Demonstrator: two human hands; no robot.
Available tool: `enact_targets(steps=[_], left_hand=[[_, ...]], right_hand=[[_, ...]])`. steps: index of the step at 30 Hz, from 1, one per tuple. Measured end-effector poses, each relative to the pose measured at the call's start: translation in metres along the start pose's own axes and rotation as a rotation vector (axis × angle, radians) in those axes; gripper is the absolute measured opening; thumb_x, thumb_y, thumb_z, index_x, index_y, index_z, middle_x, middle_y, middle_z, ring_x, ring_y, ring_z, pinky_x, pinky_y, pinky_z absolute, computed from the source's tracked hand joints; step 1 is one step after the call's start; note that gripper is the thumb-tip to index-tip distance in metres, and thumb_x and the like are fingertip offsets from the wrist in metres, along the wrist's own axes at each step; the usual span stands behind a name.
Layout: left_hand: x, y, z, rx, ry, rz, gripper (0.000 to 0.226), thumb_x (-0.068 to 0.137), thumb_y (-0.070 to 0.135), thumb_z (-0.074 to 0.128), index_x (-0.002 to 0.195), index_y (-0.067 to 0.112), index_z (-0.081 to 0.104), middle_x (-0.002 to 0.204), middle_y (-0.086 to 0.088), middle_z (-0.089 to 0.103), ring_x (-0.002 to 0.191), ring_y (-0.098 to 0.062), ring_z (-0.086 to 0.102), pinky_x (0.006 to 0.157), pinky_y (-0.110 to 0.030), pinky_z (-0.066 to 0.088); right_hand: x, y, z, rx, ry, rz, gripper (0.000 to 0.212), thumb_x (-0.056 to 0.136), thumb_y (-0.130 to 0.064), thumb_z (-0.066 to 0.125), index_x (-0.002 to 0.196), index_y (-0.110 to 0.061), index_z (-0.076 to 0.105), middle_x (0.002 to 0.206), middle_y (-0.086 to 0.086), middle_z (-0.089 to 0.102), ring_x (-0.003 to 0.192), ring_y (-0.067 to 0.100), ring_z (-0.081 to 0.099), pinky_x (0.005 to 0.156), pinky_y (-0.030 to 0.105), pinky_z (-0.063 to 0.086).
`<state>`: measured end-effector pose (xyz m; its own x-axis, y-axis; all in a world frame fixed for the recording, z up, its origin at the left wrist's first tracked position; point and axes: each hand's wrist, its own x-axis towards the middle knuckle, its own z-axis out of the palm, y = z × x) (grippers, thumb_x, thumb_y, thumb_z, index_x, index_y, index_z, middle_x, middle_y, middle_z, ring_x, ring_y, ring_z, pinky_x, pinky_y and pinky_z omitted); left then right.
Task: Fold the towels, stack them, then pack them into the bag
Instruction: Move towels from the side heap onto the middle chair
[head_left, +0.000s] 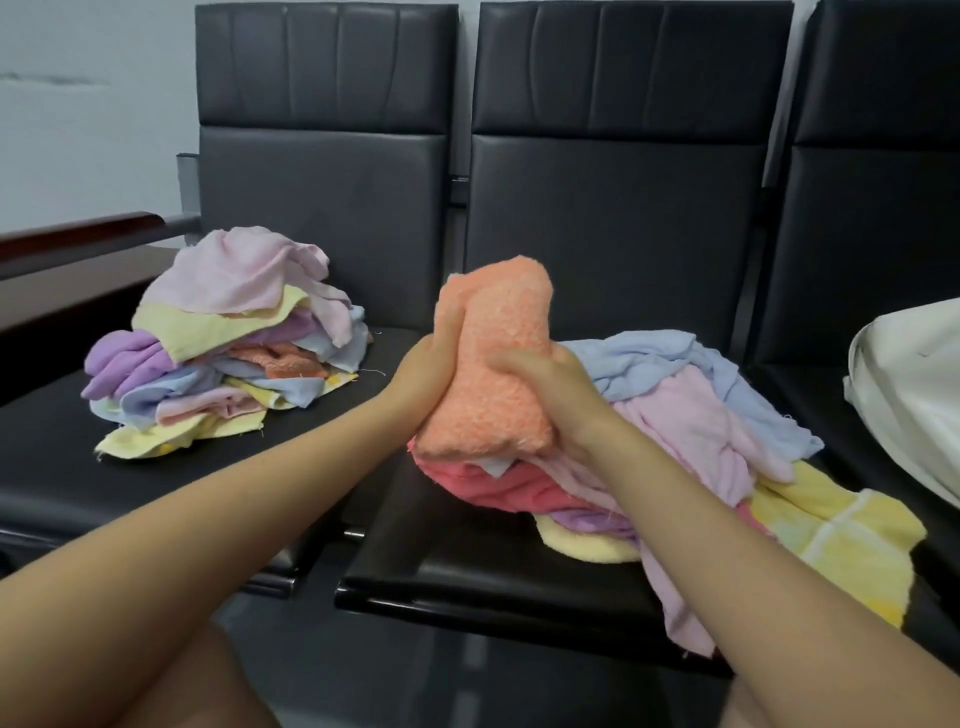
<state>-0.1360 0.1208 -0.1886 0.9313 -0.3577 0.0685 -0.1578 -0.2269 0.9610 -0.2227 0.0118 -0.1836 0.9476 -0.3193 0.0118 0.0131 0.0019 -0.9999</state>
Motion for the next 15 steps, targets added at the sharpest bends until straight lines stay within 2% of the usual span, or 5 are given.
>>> enact_targets(steps=[4,7,9,13,15], left_hand=[[-0.025,0.019,0.003,-0.51,-0.404,-0.341,0.059,0.088,0.063,0.044,0.106,0.008,0.057,0.102,-0.011,0.07,0.095,-0.026,0.063,0.09,-0.039,0.048],[-0.027,0.023,0.009,-0.628,-0.565,-0.363,0.062,0.078,0.053,0.059,0.122,0.01,0.055,0.102,-0.016,0.073,0.099,-0.032,0.068,0.088,-0.045,0.049],[-0.019,0.026,0.019,-0.666,-0.551,-0.333,0.064,0.079,0.046,0.063,0.133,0.013,0.049,0.105,-0.015,0.073,0.097,-0.031,0.07,0.084,-0.045,0.051],[-0.009,0.031,0.04,-0.667,-0.422,-0.271,0.056,0.091,0.04,0.061,0.136,0.01,0.045,0.124,-0.016,0.062,0.108,-0.031,0.064,0.075,-0.042,0.055],[0.002,0.032,0.05,-0.753,-0.325,-0.214,0.057,0.093,0.042,0.06,0.137,0.009,0.046,0.125,-0.015,0.061,0.11,-0.029,0.063,0.08,-0.041,0.056]], right_hand=[[-0.008,-0.017,-0.032,0.126,-0.073,0.059,0.036,0.076,-0.019,0.07,0.107,-0.008,0.058,0.103,0.012,0.067,0.093,0.025,0.067,0.074,0.036,0.056],[-0.017,-0.024,-0.051,0.167,-0.073,0.116,0.014,0.088,-0.017,0.06,0.101,-0.011,0.055,0.102,0.011,0.066,0.094,0.027,0.065,0.084,0.039,0.054],[-0.018,-0.026,-0.062,0.117,-0.04,0.085,0.015,0.089,-0.018,0.062,0.102,-0.013,0.057,0.105,0.011,0.066,0.096,0.026,0.065,0.087,0.039,0.054],[-0.008,-0.022,-0.072,0.151,0.16,0.006,0.066,0.065,-0.042,0.082,0.122,-0.014,0.062,0.118,0.008,0.068,0.105,0.027,0.066,0.096,0.046,0.052],[-0.003,-0.017,-0.073,0.301,0.237,-0.021,0.055,0.074,-0.043,0.078,0.12,-0.016,0.064,0.119,0.006,0.067,0.107,0.025,0.065,0.096,0.046,0.051]])
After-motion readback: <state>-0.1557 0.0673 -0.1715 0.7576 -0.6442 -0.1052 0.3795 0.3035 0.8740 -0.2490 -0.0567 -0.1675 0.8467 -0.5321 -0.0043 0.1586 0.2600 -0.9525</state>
